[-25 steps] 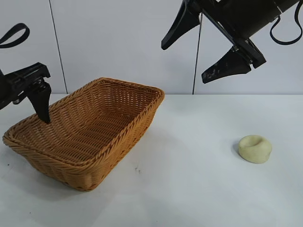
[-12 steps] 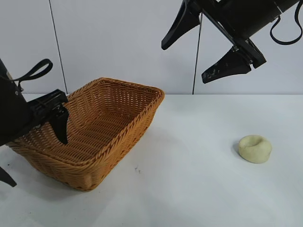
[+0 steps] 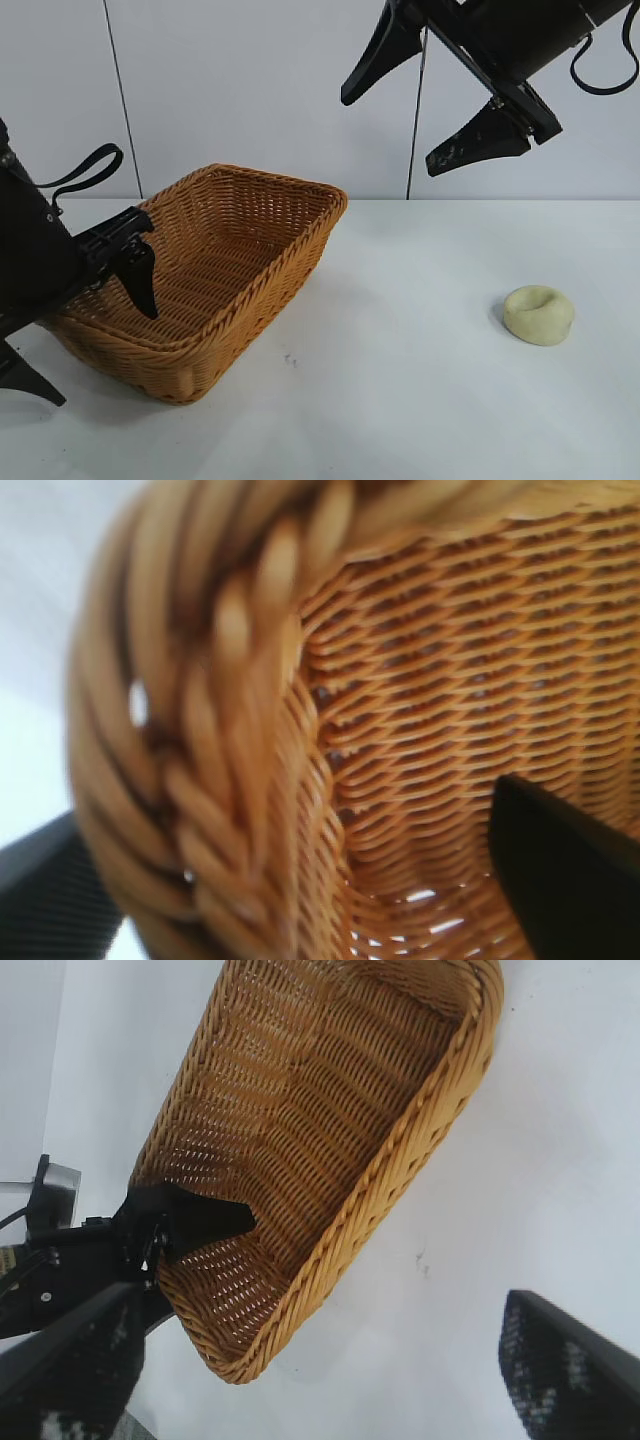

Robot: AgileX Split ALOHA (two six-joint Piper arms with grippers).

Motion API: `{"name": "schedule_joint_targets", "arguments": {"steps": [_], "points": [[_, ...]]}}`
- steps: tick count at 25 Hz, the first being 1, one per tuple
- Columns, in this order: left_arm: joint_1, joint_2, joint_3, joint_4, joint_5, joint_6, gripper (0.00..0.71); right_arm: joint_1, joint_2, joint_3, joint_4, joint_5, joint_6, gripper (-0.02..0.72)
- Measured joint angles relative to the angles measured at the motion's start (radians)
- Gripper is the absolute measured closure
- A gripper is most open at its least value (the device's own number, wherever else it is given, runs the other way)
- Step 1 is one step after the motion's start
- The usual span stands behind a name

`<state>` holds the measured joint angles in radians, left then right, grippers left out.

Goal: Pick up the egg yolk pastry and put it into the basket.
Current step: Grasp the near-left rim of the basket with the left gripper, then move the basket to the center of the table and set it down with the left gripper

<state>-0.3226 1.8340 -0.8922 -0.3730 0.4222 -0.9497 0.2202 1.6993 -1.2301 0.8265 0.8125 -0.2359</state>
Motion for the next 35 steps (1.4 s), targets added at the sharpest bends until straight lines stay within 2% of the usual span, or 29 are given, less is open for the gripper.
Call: {"name": "schedule_joint_targets", "arguments": {"steps": [4, 6, 14, 22, 27, 35], "points": [[0.015, 0.009, 0.001, -0.006, 0.013, -0.003, 0.539, 0.000, 0.000, 0.000, 0.000, 0.009, 0.000, 0.017], [0.027, 0.009, 0.001, -0.018, 0.017, -0.008, 0.609, 0.000, 0.000, 0.000, 0.000, 0.009, 0.000, 0.017], [0.031, 0.009, -0.012, -0.062, 0.053, 0.035, 0.615, 0.000, 0.000, 0.000, 0.000, 0.009, 0.000, 0.017], [0.039, 0.034, -0.192, -0.084, 0.202, 0.221, 0.615, 0.000, 0.000, 0.000, 0.000, 0.021, 0.000, 0.017], [0.077, 0.110, -0.311, -0.077, 0.347, 0.372, 0.615, 0.000, 0.000, 0.000, -0.001, 0.040, 0.000, 0.017], [0.139, 0.178, -0.471, -0.036, 0.506, 0.630, 0.615, 0.000, 0.000, 0.000, -0.002, 0.040, 0.000, 0.017]]}}
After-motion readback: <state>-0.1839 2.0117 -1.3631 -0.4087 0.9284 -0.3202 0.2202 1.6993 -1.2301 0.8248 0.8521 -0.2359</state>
